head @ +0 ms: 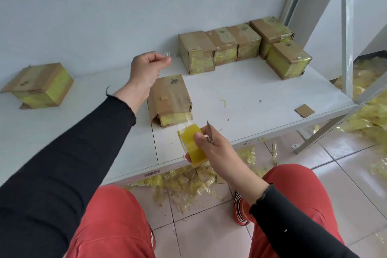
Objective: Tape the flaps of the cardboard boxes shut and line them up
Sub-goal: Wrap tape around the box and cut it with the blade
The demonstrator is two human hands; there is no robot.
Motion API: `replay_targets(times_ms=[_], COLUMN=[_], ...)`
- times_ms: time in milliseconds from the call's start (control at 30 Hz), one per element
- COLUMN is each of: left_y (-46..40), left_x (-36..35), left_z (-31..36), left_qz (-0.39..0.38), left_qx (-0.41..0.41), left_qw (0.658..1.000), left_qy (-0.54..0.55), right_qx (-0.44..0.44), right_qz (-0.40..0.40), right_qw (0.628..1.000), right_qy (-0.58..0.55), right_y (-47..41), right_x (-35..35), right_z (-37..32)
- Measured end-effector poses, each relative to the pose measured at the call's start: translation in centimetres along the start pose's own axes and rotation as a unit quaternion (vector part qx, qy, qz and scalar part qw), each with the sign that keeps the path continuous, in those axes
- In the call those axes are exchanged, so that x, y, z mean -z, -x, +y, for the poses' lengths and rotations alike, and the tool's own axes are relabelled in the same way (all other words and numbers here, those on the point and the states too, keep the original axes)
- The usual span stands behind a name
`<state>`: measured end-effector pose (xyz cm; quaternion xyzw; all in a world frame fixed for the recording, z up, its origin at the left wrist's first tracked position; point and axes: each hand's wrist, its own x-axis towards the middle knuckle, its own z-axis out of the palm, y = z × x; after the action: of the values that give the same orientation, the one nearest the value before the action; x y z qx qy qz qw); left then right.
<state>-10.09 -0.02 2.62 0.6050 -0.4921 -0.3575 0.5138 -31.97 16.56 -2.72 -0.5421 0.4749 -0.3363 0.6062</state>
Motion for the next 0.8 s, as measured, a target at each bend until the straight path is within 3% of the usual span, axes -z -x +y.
replay_targets(times_ms=[300,600,667,800], left_y=[-7.6,-9.4,-9.6,-10.7], left_x=[-1.5,-1.2,-1.3,-1.1], left_z=[-3.2,-7.1,-7.0,-6.2], left_qz=[-0.045,-0.058,-0.092,-0.193], left_qx=[0.061,0.144,0.2,0.332], left_qw=[0.995,0.984,0.969,0.899], left_qy=[-0.065,-0.088,-0.109,-0.21], right_qx=[0.013,-0.011,-0.021,-0.044], right_qz=[0.04,0.087,0.089,0.087], right_qw=[0.988,0.978,0.976,0.977], right_qy=[0.15,0.189,0.199,0.189], right_y=[-4.4,-7.2,-7.6,-8.6], right_x=[-0.5,-1.6,-1.9,-2.3], right_z=[-0.6,1.3,1.7,1.9])
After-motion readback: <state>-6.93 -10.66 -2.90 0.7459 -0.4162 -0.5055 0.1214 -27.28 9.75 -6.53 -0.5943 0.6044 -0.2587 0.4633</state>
